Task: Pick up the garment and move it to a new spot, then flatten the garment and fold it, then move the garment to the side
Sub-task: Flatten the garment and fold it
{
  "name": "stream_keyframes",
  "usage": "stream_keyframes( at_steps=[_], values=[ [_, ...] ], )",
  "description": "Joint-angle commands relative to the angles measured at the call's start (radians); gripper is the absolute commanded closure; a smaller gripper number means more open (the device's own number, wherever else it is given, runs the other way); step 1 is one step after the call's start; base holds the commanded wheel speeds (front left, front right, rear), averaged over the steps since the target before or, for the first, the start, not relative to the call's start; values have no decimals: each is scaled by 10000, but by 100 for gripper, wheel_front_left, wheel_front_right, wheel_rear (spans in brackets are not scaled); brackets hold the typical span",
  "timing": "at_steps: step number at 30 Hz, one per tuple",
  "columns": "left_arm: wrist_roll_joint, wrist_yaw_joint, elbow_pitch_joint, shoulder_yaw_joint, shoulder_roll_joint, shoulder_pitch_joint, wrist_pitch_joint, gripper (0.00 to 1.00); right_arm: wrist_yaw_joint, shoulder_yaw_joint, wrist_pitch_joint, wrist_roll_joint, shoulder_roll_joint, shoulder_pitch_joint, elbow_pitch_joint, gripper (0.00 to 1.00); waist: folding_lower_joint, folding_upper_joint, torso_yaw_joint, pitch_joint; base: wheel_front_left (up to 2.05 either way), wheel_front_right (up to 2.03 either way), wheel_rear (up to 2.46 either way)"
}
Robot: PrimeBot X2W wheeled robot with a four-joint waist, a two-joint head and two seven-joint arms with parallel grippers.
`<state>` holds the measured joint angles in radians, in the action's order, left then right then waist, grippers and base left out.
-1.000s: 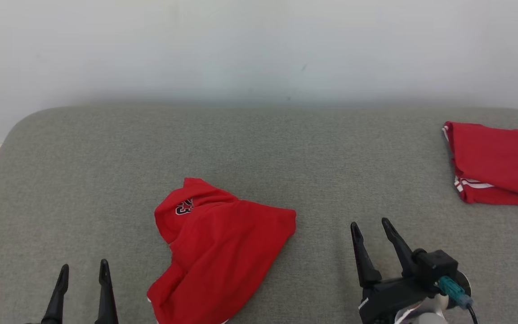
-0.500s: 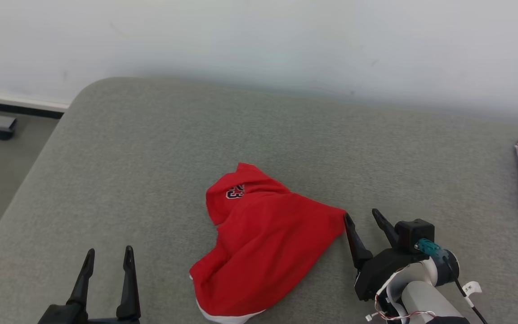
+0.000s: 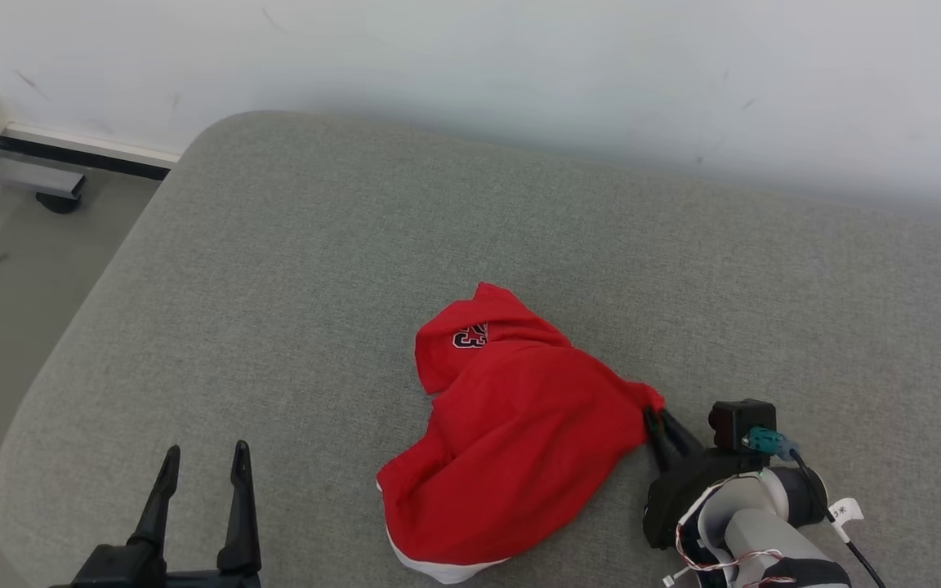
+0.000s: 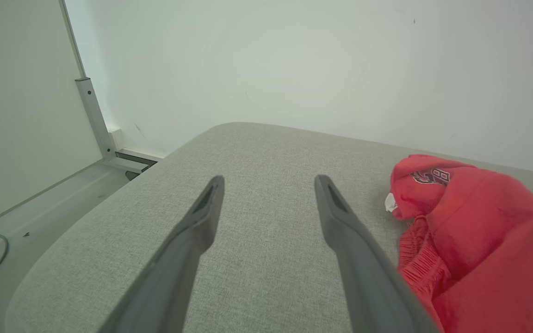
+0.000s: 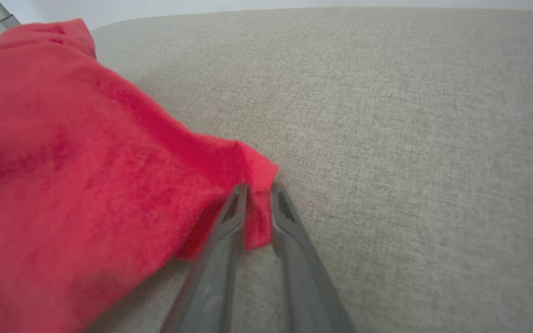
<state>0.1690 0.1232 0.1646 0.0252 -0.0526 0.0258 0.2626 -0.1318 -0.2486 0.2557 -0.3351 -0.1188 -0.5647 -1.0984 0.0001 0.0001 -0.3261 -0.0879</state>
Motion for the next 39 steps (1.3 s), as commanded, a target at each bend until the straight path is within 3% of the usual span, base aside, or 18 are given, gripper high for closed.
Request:
stream_keyframes(
  at_steps=[1, 4, 14, 22, 27, 33, 39],
  values=[
    [25, -3, 19, 46, 24, 66, 28, 0, 28, -73, 39, -111, -53, -36, 18, 100, -1, -1, 71, 21, 0, 0, 0],
    [37, -33, -4, 168, 26, -94, 28, 0, 28, 82, 98, -135, -374, 6, 648, 100, -1, -1, 254, 119, 0, 0, 0],
    [378, -164, -119, 319, 29, -498, 28, 0, 28, 1437, 97, 501, -957, 2499, 4983, 100, -1, -1, 1295, 408, 0, 0, 0],
    [519, -246, -141, 255, 29, -573, 29, 0, 28, 2473, 79, 737, -820, 4318, 7336, 100, -1, -1, 1906, 388, 0, 0, 0],
    [624, -402, -297, 167, 29, -647, 28, 0, 28, 3283, -719, 1052, -394, 5715, 9199, 100, -1, -1, 2224, 297, 0, 0, 0],
    [653, -476, -353, 48, 30, -628, 28, 0, 28, 3670, -1324, 1312, -77, 6309, 10269, 100, -1, -1, 2278, 253, 0, 0, 0],
    [693, -490, -262, -122, 29, -502, 28, 0, 28, 3572, -1689, 1471, 6, 6089, 10273, 100, -1, -1, 1996, 273, 0, 0, 0]
  ],
)
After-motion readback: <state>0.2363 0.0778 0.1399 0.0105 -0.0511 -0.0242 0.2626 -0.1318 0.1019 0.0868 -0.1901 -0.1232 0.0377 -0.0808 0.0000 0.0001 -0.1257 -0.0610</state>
